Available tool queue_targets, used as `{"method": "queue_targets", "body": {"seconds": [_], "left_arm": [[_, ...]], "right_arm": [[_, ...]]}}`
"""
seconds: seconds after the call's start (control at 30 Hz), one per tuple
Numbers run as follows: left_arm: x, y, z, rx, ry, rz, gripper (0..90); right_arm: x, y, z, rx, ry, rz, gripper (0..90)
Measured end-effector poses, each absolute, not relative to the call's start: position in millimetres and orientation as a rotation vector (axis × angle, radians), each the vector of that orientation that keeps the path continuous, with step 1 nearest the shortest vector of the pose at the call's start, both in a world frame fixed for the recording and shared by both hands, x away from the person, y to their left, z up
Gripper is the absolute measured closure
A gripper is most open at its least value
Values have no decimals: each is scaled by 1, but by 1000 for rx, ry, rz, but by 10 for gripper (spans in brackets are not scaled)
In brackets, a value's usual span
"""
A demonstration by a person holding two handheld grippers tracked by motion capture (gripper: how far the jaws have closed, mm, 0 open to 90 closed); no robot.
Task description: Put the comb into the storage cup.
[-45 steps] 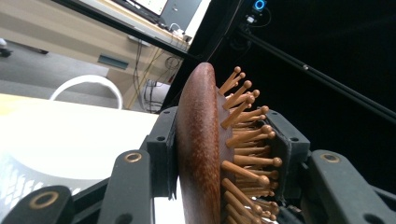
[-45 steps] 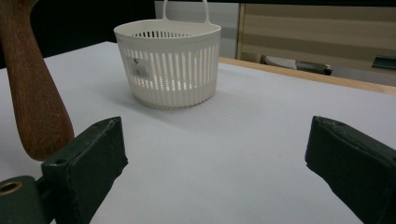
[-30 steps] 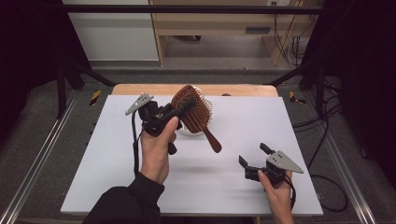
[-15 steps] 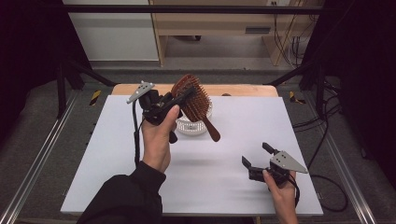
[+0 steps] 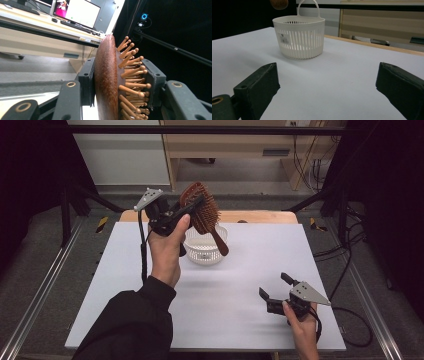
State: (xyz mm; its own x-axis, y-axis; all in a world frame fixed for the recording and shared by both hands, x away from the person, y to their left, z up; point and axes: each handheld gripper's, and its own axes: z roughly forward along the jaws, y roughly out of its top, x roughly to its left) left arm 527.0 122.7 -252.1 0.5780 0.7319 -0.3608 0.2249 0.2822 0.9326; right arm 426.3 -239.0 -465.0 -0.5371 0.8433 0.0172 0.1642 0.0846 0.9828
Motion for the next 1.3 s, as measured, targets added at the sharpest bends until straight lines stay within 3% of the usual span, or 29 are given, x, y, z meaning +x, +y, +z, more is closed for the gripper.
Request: {"method": "queue_targets", "body": {"seconds": [1.3], "left_arm": [[564, 129, -255, 1277, 970, 542, 516]], "right_arm": [[426, -234, -465, 985, 1779, 1536, 54]]}}
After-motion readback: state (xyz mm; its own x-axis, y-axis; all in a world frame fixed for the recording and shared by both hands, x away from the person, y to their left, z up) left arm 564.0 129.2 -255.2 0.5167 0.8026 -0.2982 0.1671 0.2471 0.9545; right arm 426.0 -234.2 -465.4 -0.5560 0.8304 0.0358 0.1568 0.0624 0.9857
